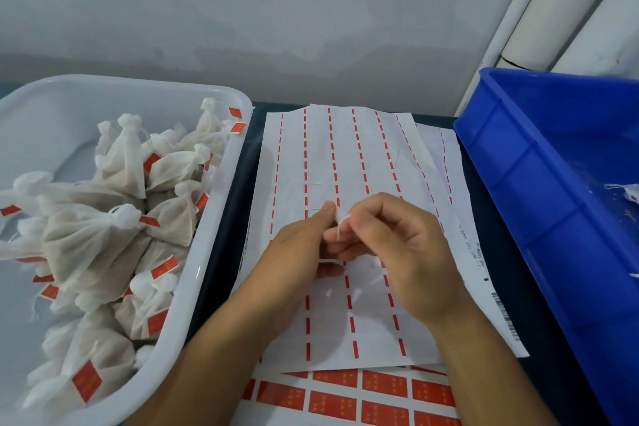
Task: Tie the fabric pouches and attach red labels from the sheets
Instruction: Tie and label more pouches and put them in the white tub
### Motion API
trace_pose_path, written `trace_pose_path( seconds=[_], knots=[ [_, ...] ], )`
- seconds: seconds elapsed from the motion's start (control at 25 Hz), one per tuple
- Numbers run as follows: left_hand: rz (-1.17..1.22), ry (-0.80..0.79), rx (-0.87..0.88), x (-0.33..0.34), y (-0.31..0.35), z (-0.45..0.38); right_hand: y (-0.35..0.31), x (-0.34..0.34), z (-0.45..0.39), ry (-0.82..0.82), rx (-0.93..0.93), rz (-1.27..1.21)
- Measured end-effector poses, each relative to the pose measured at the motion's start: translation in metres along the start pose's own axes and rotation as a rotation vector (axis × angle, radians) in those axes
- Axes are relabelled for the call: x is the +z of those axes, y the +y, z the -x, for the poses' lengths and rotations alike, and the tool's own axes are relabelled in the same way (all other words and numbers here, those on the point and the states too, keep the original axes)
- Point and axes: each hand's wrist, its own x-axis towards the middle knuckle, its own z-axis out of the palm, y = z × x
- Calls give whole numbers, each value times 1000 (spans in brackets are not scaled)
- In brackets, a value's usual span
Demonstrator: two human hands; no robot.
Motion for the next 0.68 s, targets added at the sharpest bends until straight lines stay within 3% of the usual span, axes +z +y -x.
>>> trace_pose_path(
  seconds=[0.32, 0.48, 0.6, 0.68],
  knots=[
    [538, -7, -40, -6, 12, 2, 9, 0, -2, -67, 130, 236],
    [440, 29, 11, -4, 12, 1, 9, -1, -6, 0, 303, 47],
    [352, 120, 43, -5, 11, 0, 5, -4, -9, 175, 413, -220],
    [176, 178, 16, -5, 10, 0, 7, -8, -10, 272, 446, -245]
  ],
)
